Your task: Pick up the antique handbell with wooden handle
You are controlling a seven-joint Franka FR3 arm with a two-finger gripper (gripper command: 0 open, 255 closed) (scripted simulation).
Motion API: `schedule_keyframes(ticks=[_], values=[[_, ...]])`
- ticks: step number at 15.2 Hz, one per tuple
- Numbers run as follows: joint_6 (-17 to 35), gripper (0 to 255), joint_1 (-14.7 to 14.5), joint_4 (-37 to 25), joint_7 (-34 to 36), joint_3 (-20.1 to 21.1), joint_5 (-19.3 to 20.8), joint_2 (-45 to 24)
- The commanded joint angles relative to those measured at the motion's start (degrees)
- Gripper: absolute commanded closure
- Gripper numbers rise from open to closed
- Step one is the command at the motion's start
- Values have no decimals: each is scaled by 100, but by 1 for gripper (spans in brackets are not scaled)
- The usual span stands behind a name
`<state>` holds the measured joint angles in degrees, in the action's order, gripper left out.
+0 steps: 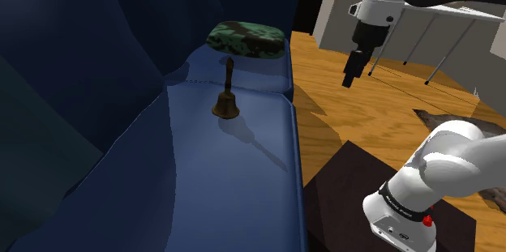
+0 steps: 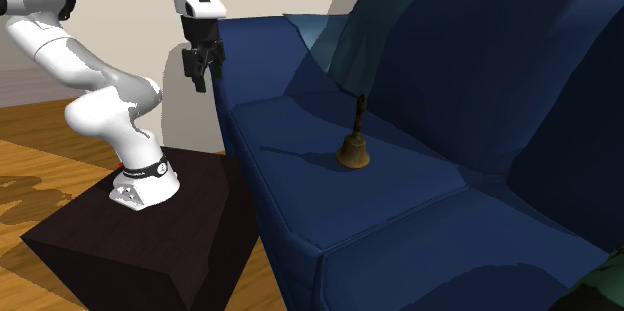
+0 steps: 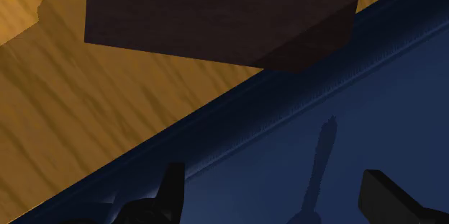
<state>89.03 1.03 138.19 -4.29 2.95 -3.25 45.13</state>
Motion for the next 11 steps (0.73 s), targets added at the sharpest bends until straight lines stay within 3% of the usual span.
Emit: schedule_keyframes(ticks=[1, 11], values=[[0, 0, 0, 0, 0, 0, 0, 0], [1152, 0, -38, -1166, 577, 483, -179, -2045]])
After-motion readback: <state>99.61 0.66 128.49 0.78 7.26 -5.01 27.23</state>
